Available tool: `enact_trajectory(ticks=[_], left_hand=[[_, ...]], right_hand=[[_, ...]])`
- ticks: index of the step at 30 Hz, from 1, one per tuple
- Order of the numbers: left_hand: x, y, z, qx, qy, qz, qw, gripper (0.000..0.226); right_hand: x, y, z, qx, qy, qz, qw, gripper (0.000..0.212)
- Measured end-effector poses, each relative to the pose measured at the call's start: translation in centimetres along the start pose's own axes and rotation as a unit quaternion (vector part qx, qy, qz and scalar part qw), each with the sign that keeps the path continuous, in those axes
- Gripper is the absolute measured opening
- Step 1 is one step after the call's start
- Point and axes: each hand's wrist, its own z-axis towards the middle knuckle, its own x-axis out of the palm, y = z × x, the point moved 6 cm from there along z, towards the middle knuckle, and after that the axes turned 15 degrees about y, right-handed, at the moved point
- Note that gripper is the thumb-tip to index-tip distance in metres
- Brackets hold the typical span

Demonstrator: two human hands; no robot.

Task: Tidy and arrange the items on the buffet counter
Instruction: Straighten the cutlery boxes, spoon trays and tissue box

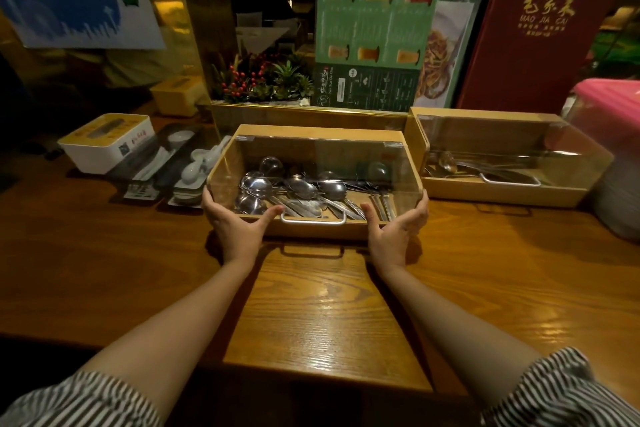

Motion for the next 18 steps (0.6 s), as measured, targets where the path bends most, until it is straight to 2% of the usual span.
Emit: enact_trajectory(ticks=[4,18], left_hand=[[0.9,-0.1,1.0,-0.009,0.004,-0.001,1.000,0.137],[4.0,0.0,5.2,-0.005,-0.004,0.011,1.000,0.132]], right_hand=[[0.1,-0.5,1.4,-0.004,0.000,-0.014,1.000,0.108],[0.8,-2.0,5.4,0.015,0.001,-0.020,1.000,0.120]])
